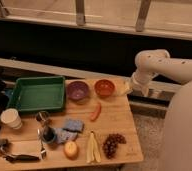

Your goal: Wipe purple bowl with sponge

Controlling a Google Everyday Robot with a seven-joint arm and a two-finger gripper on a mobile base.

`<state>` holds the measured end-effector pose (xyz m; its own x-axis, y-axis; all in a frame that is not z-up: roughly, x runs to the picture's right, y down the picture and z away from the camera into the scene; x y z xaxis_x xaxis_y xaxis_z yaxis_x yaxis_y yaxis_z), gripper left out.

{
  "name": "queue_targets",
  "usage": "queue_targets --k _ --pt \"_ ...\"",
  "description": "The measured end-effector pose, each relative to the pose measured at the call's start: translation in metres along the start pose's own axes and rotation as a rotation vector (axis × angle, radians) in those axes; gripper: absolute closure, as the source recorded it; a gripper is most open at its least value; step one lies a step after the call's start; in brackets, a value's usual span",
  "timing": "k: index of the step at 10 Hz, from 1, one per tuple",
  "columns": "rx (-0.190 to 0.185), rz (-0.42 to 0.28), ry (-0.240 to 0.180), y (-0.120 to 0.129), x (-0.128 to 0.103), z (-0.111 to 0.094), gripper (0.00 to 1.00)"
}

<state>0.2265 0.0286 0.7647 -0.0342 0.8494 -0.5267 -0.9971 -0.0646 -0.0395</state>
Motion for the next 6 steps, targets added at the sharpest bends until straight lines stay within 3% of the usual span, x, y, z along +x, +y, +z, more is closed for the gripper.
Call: queue_targets --k 3,6 --pt "0.006 -0.088 0.007 0.020 0.003 -0.001 0.20" --pt "-0.025 -0.249 0.037 0.089 0.000 0.011 0.20"
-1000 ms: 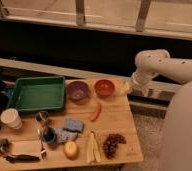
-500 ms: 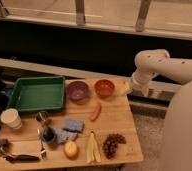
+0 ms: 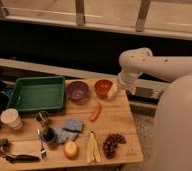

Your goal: Wipe purple bowl with sponge

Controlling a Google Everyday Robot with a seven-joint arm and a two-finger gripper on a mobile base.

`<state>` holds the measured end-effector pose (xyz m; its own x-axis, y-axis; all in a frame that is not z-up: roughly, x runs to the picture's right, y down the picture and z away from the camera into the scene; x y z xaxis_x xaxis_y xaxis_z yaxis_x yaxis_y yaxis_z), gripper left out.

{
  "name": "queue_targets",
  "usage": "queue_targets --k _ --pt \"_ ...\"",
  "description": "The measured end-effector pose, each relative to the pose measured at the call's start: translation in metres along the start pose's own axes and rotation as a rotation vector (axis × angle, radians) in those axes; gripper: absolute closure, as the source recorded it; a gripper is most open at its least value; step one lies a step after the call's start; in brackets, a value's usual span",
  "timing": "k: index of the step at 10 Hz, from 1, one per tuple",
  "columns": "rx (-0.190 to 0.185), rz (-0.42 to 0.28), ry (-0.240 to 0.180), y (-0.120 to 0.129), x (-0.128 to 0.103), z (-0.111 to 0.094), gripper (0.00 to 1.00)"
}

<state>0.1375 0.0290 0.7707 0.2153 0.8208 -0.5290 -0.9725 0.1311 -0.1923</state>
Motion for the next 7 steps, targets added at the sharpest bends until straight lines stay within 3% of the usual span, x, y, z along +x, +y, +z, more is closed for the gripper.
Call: queue_targets --k 3,5,7 --pt "-0.085 -0.169 0.036 0.078 -0.005 0.013 0.20" --pt "-0.191 -0.314 0.073 0.133 0.015 0.010 0.20" --pt "-0.263 -0.406 0.091 0.160 0.030 0.004 0.20"
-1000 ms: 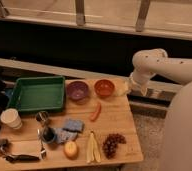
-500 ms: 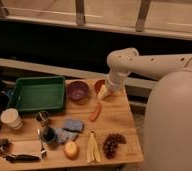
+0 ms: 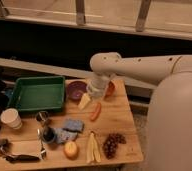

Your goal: Wipe purple bowl with sponge

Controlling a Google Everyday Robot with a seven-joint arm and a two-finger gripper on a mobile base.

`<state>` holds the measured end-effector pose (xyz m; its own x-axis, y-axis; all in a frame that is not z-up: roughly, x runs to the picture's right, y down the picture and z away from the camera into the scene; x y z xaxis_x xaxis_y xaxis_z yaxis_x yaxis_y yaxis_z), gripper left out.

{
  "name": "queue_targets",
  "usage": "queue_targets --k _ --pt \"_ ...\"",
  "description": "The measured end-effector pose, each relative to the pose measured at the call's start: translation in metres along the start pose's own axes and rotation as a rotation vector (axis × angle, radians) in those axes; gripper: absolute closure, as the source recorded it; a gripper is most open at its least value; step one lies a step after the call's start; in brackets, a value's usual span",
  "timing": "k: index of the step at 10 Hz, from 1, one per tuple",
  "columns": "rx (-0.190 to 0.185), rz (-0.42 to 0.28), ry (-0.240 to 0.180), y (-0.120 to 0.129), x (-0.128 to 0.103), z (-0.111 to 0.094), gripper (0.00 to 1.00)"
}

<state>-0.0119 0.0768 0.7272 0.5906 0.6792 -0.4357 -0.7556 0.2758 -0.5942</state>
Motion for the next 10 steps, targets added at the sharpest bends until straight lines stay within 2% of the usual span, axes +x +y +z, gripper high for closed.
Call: queue_targets --k 1,4,6,8,10 --pt "-0.021 -0.028 0.004 0.009 0.001 0.001 0.20" --pt "-0.014 -0.048 0.014 0.002 -0.003 0.001 0.20" --pt "-0.015 -0.096 0.030 0.015 -0.014 0.013 0.20" --pt "-0.021 -0.169 0.034 0.047 -0.040 0.039 0.20" --pt "-0.035 -0.233 0.035 0.074 -0.051 0.065 0.20"
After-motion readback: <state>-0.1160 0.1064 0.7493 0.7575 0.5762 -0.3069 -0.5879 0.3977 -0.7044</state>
